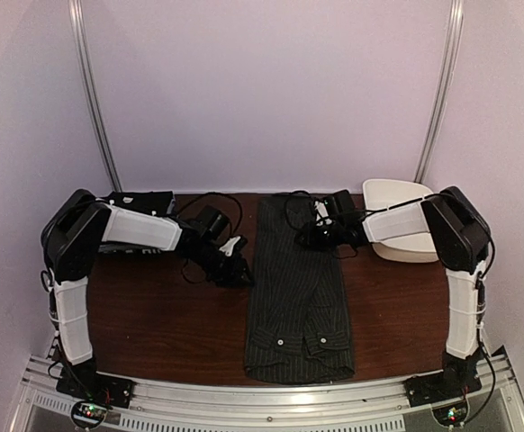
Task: Fold and stack the long sleeve shirts
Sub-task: Adjust the rectangle-folded shirt at the center of the board.
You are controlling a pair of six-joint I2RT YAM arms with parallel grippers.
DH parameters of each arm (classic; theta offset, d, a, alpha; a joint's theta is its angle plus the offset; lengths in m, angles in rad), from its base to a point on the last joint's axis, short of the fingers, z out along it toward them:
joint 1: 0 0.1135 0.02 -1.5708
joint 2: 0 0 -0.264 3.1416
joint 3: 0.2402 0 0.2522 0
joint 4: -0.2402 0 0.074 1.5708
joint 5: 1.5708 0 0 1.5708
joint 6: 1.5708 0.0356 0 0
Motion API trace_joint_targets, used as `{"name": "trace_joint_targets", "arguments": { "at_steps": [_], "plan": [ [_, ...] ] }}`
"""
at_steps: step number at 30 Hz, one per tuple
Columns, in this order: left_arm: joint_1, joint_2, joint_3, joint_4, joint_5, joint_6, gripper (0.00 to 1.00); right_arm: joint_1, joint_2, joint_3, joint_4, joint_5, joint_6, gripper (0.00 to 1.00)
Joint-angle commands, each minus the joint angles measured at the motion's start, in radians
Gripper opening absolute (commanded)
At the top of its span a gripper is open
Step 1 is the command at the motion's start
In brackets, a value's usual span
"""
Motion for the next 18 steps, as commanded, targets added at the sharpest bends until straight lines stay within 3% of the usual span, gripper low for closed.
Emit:
{"name": "trace_joint_targets", "arguments": {
  "at_steps": [1,9,13,18],
  "plan": [
    [-0.003,0.016,0.005,0.054,0.021,-0.005,0.41,-0.049,0.082,0.064,0.006,-0.047,-0.007,0.29],
    [-0.027,0.028,-0.025,0.073,0.026,-0.042,0.37,-0.061,0.066,0.053,0.015,-0.066,-0.001,0.3],
    [-0.041,0.036,-0.04,0.076,0.025,-0.06,0.27,-0.06,0.028,0.036,0.011,-0.066,-0.007,0.31],
    [-0.059,0.026,-0.061,0.089,0.036,-0.087,0.08,-0.057,-0.023,0.006,0.011,-0.068,-0.011,0.31]
  ]
}}
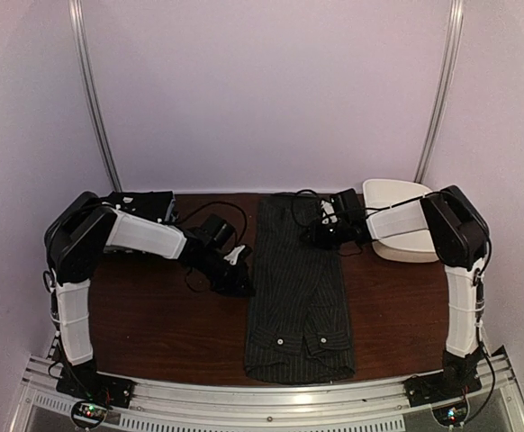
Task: Fold and stack the long sleeve shirts
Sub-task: Adjust the rectangle-folded shirt at the center of the board.
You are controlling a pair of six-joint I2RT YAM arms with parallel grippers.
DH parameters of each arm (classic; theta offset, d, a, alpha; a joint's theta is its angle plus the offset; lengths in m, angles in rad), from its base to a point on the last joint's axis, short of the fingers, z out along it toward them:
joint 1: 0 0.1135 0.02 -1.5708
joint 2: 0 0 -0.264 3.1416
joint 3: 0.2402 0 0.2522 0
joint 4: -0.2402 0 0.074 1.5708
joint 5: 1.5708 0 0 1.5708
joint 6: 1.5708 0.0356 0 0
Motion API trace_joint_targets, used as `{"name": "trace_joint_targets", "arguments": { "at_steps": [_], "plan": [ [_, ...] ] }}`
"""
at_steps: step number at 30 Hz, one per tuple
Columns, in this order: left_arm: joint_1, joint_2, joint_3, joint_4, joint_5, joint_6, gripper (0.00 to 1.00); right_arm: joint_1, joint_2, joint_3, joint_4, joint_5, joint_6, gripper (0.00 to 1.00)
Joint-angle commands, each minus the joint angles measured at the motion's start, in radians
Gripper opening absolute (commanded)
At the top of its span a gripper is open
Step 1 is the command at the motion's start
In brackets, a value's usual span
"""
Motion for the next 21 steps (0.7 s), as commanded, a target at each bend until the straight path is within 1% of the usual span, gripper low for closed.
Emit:
{"name": "trace_joint_targets", "arguments": {
  "at_steps": [1,2,9,17,21],
  "plan": [
    [-0.015,0.005,-0.031,0.041,0.02,-0.032,0.04,0.005,-0.097,-0.038,0.005,-0.004,-0.017,0.31],
    [-0.015,-0.001,-0.038,0.043,0.02,-0.037,0.0,0.007,-0.109,-0.046,0.004,0.0,-0.018,0.31],
    [-0.012,-0.091,-0.127,0.02,0.002,-0.034,0.0,0.024,-0.203,-0.092,-0.025,0.031,-0.039,0.33],
    [0.03,-0.271,-0.352,-0.017,-0.011,0.001,0.0,0.059,-0.3,-0.163,-0.028,0.047,-0.031,0.33],
    [0.069,-0.317,-0.418,-0.022,-0.02,0.015,0.0,0.08,-0.308,-0.175,-0.026,0.056,-0.025,0.33]
  ]
}}
